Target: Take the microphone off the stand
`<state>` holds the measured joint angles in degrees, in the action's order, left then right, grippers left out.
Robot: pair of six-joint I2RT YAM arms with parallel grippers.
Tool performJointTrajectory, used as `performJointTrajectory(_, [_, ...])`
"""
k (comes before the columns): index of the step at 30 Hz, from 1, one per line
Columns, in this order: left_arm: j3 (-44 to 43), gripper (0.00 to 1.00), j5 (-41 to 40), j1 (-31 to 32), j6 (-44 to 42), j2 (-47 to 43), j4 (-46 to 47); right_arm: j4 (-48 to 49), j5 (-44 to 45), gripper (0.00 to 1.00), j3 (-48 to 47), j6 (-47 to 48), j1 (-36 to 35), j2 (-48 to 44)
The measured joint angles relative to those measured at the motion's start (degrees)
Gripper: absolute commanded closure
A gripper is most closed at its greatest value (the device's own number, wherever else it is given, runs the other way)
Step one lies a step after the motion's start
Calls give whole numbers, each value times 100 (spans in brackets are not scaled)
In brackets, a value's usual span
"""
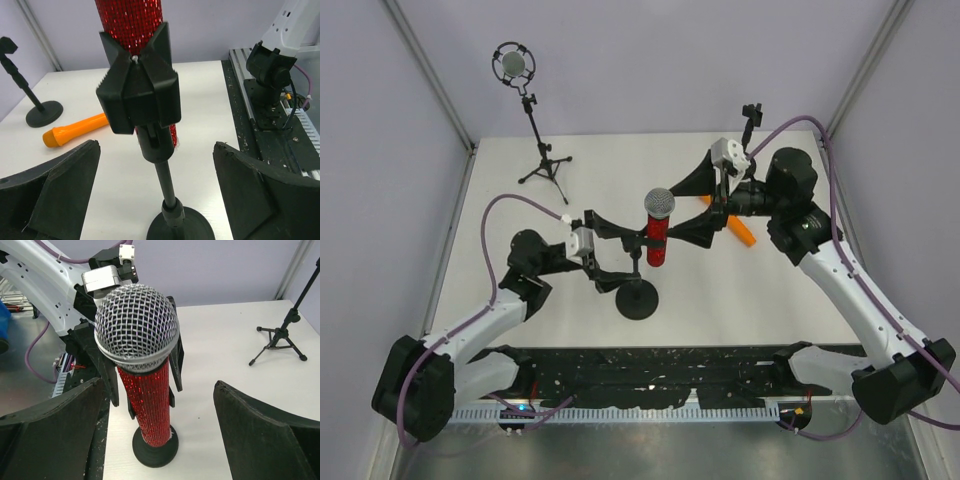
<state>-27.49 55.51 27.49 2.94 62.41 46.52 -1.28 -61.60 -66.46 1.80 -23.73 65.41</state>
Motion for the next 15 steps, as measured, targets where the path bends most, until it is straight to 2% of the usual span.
performJointTrajectory(6, [-409,0,385,-295,74,-459,-713,-509,22,5,-535,330,-245,321])
performJointTrajectory(15, [-1191,4,651,-404,149,-632,-2011,-1130,155,3,-695,866,-522,474])
